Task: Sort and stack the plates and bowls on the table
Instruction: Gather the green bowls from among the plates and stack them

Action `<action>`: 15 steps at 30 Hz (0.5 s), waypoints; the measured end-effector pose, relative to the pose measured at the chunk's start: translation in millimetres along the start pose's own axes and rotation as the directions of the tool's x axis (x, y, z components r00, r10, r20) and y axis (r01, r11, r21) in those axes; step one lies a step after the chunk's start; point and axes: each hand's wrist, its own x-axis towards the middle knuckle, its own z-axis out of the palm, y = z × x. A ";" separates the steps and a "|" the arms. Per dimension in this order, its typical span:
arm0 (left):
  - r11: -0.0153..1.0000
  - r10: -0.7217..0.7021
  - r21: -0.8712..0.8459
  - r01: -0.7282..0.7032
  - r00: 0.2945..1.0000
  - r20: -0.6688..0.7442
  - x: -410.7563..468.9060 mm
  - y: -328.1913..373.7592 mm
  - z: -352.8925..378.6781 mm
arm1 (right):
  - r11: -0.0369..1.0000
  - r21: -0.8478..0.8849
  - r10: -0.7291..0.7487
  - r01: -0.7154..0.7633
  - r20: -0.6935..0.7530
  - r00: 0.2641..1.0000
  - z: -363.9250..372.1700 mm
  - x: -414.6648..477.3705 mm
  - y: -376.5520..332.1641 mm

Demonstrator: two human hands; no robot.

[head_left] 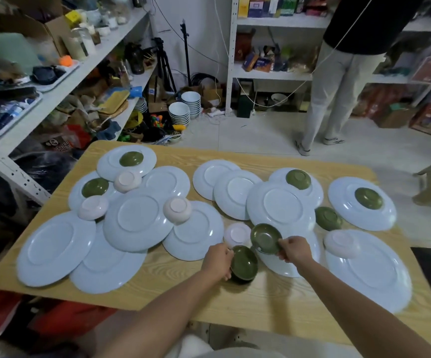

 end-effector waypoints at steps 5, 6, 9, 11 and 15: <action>0.998 -0.035 0.052 0.038 0.997 -0.062 -5.3 -4.7 0.1 | 0.990 -0.120 -0.063 0.076 0.105 0.992 11.1 -11.5 13.4; 0.996 -0.038 0.072 0.044 0.996 -0.085 -5.6 -5.0 -1.7 | 0.987 -0.136 -0.072 0.088 0.119 0.990 14.0 -12.9 14.2; 0.981 -0.006 0.193 0.036 0.987 -0.159 -0.5 -6.9 -7.0 | 0.978 -0.176 -0.088 0.116 0.160 0.983 22.7 -14.8 14.0; 0.971 0.016 0.238 0.026 0.985 -0.174 4.3 -6.4 -10.6 | 0.976 -0.182 -0.089 0.121 0.178 0.980 27.8 -15.9 13.0; 0.951 0.033 0.308 0.018 0.986 -0.161 15.7 -2.8 -13.3 | 0.975 -0.191 -0.078 0.112 0.176 0.981 33.8 -18.2 7.7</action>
